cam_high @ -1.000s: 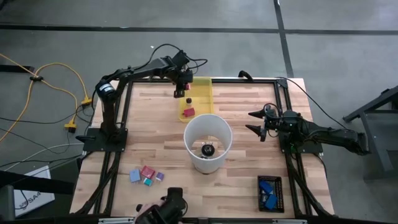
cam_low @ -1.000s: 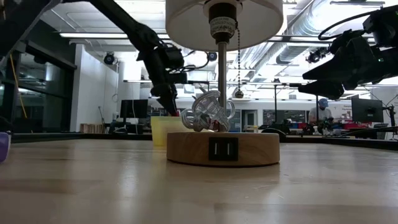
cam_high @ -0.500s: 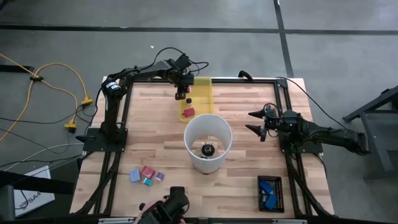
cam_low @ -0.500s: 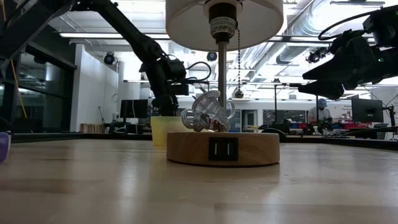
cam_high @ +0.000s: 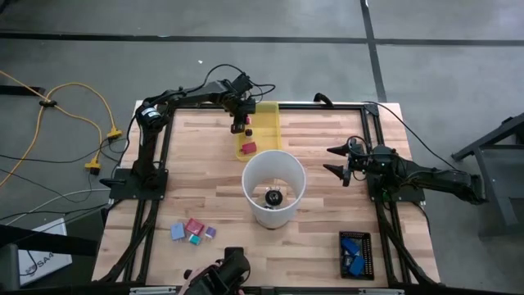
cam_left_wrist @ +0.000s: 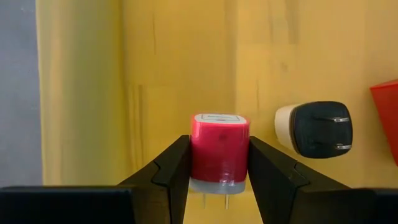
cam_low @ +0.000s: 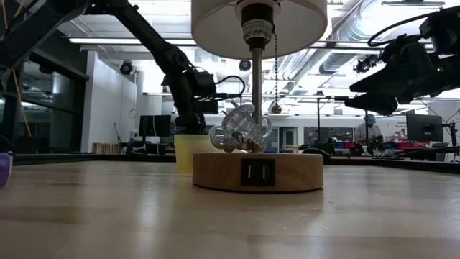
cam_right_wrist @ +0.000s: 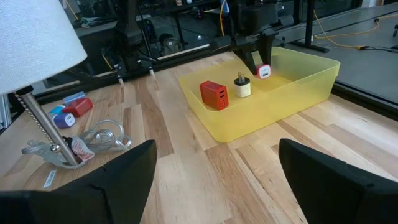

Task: Pick & Place Office items
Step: Put the pink charger adapter into the yellow bin

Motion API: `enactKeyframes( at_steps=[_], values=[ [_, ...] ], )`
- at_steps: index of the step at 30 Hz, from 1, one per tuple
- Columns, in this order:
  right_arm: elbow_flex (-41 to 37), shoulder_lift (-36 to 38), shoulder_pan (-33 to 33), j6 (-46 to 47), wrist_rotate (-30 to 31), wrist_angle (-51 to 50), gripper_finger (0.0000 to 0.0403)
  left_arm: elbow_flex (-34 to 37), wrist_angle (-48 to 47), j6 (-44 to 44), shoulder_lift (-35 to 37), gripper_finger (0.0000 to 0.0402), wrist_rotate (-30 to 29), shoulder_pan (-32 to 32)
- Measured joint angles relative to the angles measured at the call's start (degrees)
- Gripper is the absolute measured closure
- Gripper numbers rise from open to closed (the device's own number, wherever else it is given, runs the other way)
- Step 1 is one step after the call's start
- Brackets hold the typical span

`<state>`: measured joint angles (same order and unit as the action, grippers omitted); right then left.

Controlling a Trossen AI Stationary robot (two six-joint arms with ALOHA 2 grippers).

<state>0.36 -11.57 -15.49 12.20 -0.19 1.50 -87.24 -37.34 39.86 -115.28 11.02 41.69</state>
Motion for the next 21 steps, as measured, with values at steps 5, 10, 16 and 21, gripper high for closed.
enactKeyframes(
  at_steps=[5,10,16,21],
  values=[
    [0.00,0.00,0.00,0.00,0.00,-0.02,0.0078,0.04,-0.37,-0.37,-0.13,0.0268,-0.02,-0.01],
    [0.00,0.02,0.00,-0.02,0.00,-0.02,0.0078,0.15,-0.33,-0.70,-0.97,0.0268,-0.01,-0.22],
    [0.00,0.02,0.00,-0.02,0.00,-0.02,0.0078,0.13,-0.31,-0.87,-1.07,0.0268,-0.08,-0.20],
    [0.00,0.02,0.00,-0.02,0.00,-0.02,0.0078,0.13,-0.31,-0.87,-1.07,0.0268,-0.17,-0.20]
  ],
)
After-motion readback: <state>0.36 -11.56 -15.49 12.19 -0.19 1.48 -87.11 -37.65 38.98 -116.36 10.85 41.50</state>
